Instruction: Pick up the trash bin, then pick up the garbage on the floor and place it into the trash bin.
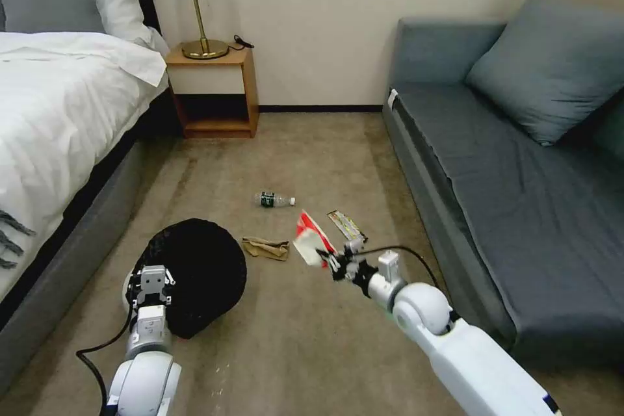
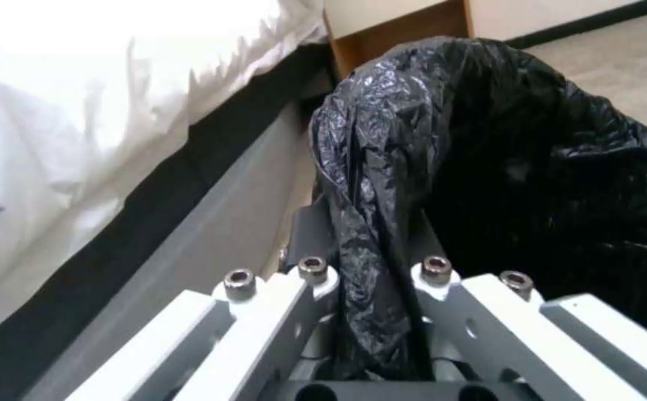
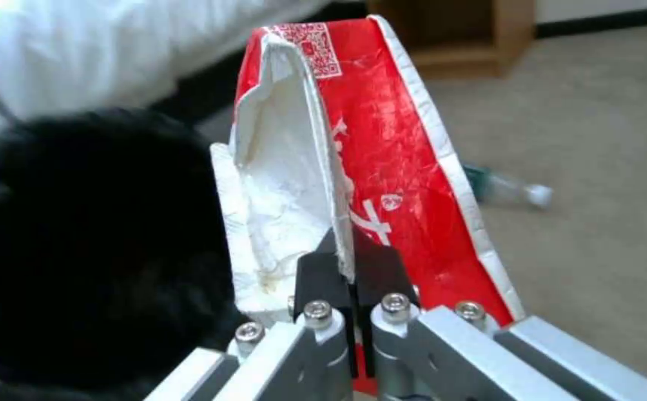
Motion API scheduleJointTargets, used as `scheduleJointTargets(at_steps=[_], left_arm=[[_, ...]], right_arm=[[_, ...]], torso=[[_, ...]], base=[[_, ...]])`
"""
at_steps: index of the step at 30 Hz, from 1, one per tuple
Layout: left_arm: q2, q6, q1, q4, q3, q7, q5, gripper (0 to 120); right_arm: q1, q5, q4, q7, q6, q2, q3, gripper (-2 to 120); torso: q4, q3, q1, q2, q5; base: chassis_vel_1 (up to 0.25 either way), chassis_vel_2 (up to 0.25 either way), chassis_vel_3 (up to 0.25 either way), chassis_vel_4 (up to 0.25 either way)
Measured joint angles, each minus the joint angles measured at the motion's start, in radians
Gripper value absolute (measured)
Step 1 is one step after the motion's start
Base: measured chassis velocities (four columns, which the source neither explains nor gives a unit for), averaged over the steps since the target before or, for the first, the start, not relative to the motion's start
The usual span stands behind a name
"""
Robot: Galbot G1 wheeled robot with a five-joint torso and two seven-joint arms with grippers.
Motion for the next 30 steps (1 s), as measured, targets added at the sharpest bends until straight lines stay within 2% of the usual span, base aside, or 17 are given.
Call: scheduleJointTargets(at_steps=[6,13,26,30], left_arm=[[0.012,-0.015,-0.023,0.012,0.013,0.025,-0.007,5],[0.025,-0.021,-0.051,0.019,0.034,0.046,-0.012,5],[0.014,-0.062,-0.053,0.02,0.06,0.084,-0.025,5],[0.012,-0.073,-0.055,0.02,0.068,0.092,-0.025,5]], right_arm=[[0.087,0.039,-0.054,-0.038,0.045,0.053,-0.096,0],[0.208,0.057,-0.128,-0.052,0.048,0.116,-0.239,0],[0.212,-0.009,-0.24,-0.071,0.067,0.177,-0.292,0],[0.205,-0.042,-0.256,-0.048,0.067,0.188,-0.298,0]], torso=[[0.0,0.0,0.0,0.0,-0.0001],[0.0002,0.0,0.0,0.0,-0.0002],[0.0,0.0,0.0,0.0,0.0001],[0.0,0.0,0.0,0.0,0.0001]], base=[[0.0,0.0,0.0,0.0],[0.0,0.0,0.0,0.0],[0.0,0.0,0.0,0.0],[0.0,0.0,0.0,0.0]])
